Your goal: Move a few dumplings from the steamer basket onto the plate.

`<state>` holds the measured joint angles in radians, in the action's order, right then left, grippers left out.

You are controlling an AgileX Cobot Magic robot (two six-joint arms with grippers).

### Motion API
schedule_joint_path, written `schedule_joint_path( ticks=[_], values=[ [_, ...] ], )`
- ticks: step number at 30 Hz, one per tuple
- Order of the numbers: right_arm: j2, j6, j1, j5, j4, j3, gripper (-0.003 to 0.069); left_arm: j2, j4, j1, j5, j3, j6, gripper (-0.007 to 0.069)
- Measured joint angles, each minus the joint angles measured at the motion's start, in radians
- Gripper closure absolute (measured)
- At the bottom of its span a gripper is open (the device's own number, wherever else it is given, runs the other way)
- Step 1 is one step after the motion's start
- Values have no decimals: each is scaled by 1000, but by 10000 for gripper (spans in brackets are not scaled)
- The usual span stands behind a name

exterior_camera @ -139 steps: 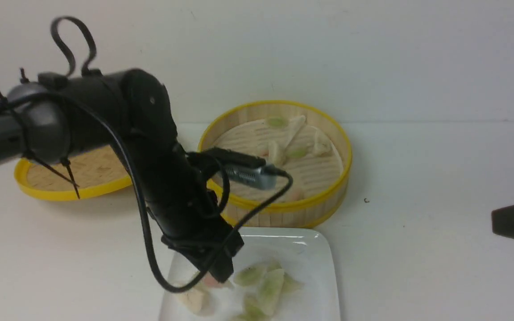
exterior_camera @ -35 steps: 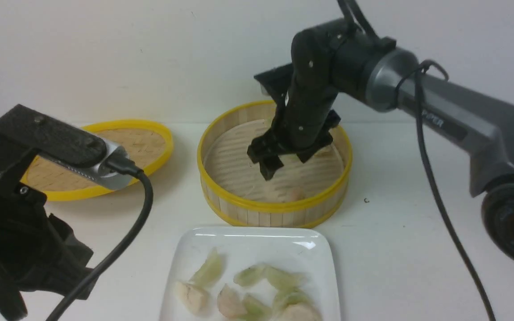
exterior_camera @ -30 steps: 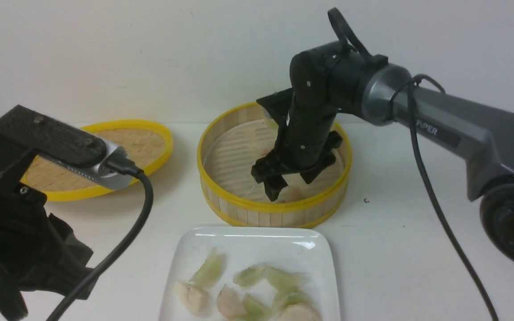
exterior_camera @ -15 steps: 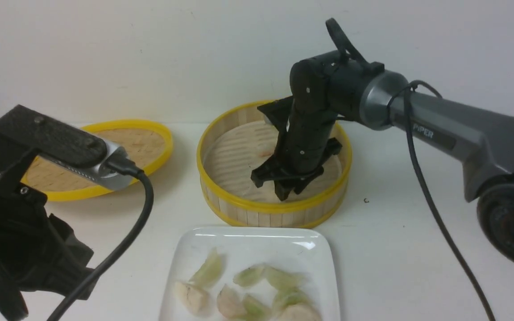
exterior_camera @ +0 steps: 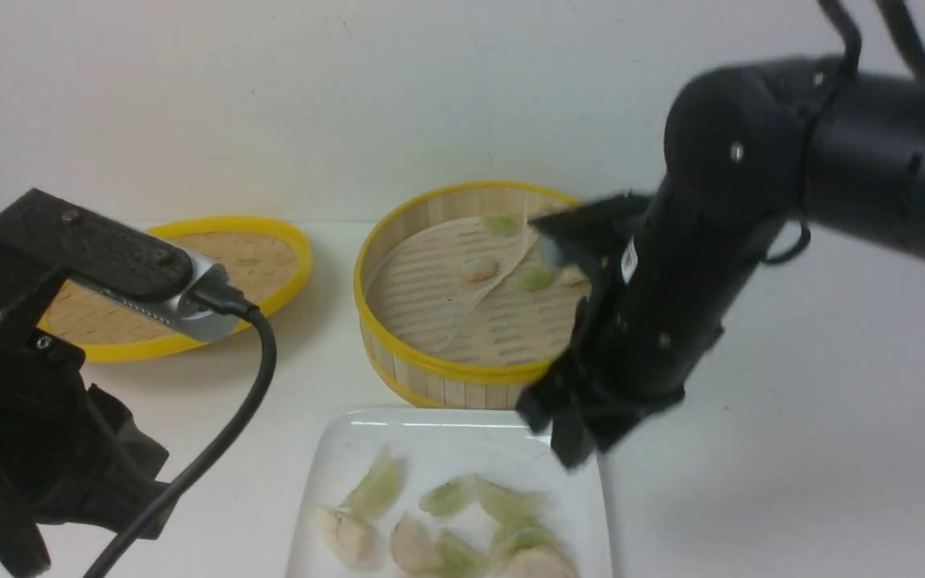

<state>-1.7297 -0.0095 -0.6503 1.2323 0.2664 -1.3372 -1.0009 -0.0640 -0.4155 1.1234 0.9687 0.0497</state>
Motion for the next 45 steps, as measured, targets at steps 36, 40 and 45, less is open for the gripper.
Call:
schedule_joint_path(
  ticks=[36,40,45],
  values=[
    [734,213,-26,-230,-368,153,673,0,-7,0,-52,0,0,631],
    [1122,262,-26,-472,-432,454,673,0,-37,0,-110,0,0,631],
    [1563,423,-26,-681,-601,744,673,0,-70,0,-189,0,0,631]
  ],
)
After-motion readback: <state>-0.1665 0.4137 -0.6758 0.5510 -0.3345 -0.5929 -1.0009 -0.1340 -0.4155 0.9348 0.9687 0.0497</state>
